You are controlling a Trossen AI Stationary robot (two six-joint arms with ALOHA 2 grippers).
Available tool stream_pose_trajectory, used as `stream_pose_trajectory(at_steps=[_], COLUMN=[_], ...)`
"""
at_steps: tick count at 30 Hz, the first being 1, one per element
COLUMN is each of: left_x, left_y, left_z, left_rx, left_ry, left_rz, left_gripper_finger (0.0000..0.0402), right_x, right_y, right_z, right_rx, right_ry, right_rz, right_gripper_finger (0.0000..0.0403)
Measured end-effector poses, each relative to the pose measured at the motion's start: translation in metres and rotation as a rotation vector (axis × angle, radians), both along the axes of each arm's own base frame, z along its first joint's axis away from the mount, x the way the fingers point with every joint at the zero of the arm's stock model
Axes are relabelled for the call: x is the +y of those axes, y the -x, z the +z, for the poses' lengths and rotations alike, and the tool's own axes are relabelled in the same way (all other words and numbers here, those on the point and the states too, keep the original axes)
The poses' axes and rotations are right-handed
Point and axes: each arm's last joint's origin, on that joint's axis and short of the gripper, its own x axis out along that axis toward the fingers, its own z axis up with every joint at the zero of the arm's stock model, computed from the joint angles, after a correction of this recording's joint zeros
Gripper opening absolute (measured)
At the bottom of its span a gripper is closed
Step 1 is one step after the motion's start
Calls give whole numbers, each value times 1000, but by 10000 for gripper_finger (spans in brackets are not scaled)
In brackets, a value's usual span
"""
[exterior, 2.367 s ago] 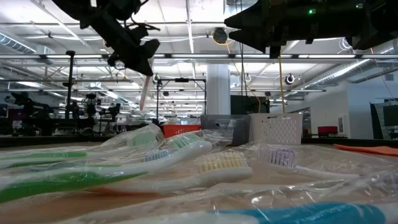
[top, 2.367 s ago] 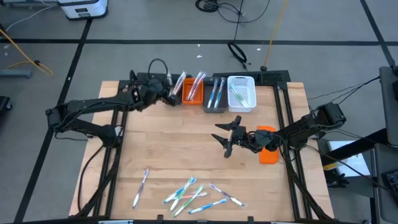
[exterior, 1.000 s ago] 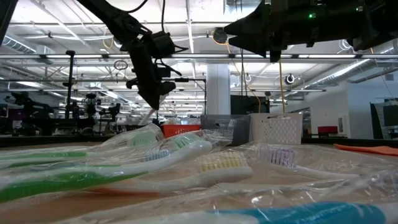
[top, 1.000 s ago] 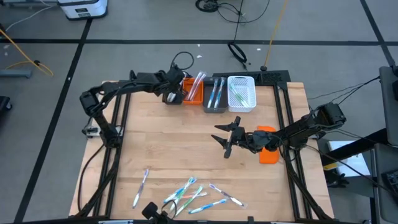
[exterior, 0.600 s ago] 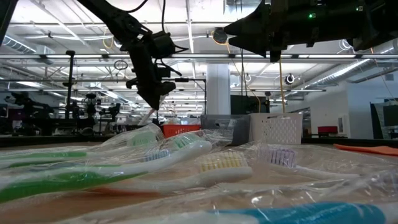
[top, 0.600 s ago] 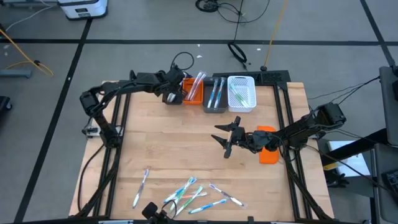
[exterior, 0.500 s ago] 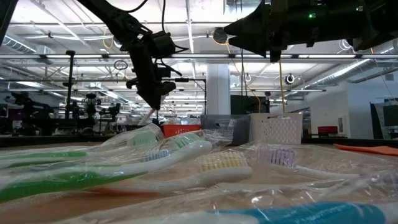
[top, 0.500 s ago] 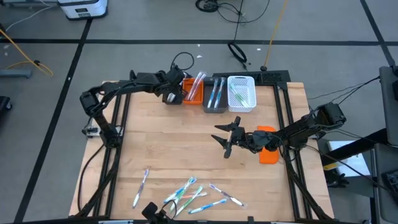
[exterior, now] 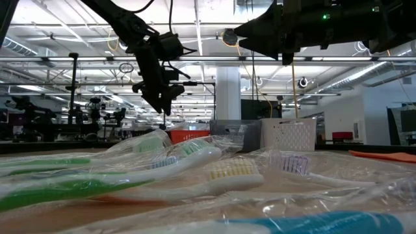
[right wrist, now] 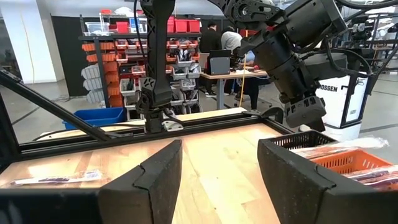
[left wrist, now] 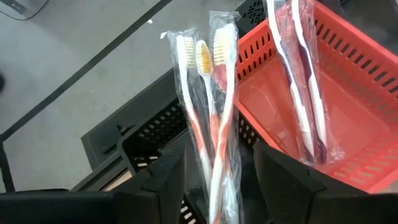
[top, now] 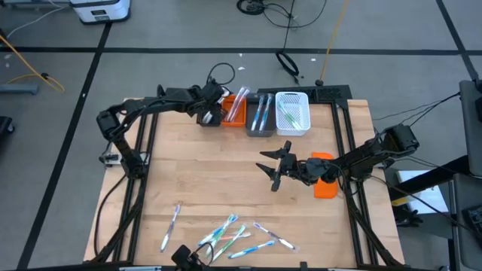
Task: Pick & Place Toothbrushes
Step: Put the purple toothbrush into the orange bin
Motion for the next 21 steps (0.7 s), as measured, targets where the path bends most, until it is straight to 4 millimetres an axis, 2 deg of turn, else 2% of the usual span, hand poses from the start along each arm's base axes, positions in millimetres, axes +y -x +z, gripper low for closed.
stream_pose_trajectory(at_steps=[4,8,13,21], left_x=[-6,-24,-61,-136], left_y=[6,15,27,38], left_z=[8,25,48,66], left_rx=[7,-26,-73,9], left_ry=[29,125,297,451], left_rz=[-22,-85,-215,-307], left_gripper_finger=[189,182,170,153], right_x=[0,0,0,0], right_y=[0,0,0,0], right_z=[0,0,0,0], right_rx=[0,2,2,3], right_ry=[0,1,0,-2], right_rz=[0,0,-1,-1], right_gripper_finger=[201,201,201,201])
